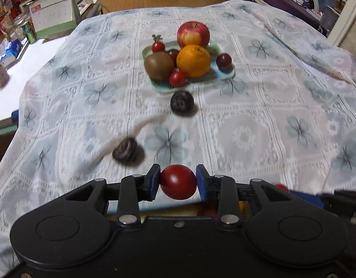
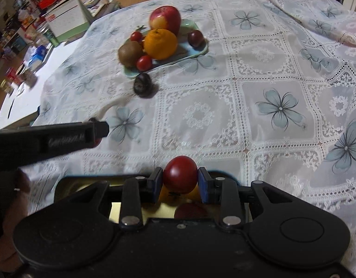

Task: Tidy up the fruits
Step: 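Carry both red tomatoes over the gold tray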

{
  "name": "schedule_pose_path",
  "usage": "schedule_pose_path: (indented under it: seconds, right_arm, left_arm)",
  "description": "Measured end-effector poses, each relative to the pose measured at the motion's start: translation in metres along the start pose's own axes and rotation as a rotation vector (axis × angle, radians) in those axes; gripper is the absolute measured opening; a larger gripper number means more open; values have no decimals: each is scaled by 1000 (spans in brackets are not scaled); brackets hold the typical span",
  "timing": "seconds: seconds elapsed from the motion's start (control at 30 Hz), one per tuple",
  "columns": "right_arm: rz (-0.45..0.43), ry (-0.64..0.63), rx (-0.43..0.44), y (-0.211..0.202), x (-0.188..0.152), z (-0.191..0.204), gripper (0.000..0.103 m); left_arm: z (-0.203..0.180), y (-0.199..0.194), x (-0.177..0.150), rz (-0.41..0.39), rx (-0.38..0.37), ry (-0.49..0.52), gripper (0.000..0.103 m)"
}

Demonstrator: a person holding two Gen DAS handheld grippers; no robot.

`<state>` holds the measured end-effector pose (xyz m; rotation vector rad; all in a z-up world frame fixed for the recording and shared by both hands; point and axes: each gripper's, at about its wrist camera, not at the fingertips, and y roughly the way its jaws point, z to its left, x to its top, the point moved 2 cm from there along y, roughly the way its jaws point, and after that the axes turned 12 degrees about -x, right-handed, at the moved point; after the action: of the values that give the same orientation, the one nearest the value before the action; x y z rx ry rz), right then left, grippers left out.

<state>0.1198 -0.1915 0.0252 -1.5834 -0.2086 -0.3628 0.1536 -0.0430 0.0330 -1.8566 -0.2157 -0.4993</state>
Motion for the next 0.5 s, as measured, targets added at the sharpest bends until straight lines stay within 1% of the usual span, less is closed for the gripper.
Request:
schedule_pose_path:
  seconds: [0.2, 0.37, 0.5]
  right_arm:
    - [21, -54, 7, -9, -26, 1, 32]
    - [61, -112, -11, -7, -49, 1, 32]
    - [75, -136, -13, -6, -66, 0, 32]
  left_arm:
    - [6, -18, -40, -2, 5, -6, 42]
    - [13, -28, -73, -20, 25, -34, 42]
    - [19, -32, -96, -17, 40, -65, 42]
